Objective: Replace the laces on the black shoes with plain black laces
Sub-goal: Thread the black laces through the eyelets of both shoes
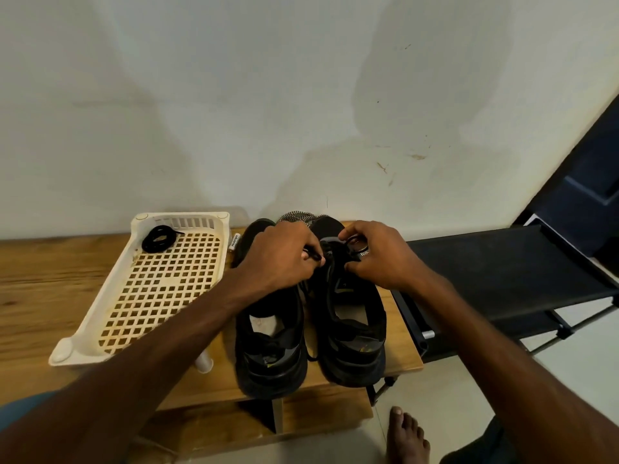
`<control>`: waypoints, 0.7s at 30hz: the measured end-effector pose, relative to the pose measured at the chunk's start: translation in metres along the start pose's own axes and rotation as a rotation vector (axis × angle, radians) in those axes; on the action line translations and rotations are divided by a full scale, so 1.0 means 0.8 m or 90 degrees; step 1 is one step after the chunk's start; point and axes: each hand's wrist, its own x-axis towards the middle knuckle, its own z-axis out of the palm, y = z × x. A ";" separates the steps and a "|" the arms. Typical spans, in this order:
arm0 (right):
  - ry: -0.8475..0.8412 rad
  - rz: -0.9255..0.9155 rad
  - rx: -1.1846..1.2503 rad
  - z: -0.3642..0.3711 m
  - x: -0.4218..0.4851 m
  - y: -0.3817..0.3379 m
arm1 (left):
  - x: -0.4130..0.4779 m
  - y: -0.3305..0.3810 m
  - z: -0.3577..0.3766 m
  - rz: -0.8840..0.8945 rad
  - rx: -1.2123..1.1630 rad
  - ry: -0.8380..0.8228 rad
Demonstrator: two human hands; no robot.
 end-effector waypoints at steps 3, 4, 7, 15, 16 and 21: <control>0.021 0.024 -0.030 0.002 0.002 0.004 | 0.001 -0.003 -0.010 -0.028 -0.095 0.049; 0.025 0.038 -0.032 0.003 0.002 0.005 | 0.002 -0.007 -0.016 -0.034 -0.153 0.068; 0.036 0.069 -0.023 0.007 0.002 0.006 | 0.002 -0.018 -0.039 -0.044 -0.422 0.083; 0.043 0.105 -0.013 0.011 0.002 -0.002 | -0.010 -0.022 -0.049 0.067 -0.403 -0.247; 0.042 0.106 -0.016 0.010 0.002 -0.003 | -0.012 -0.020 -0.047 0.090 -0.365 -0.282; 0.036 0.115 -0.026 0.008 0.002 -0.007 | -0.009 -0.014 -0.022 0.029 -0.339 -0.111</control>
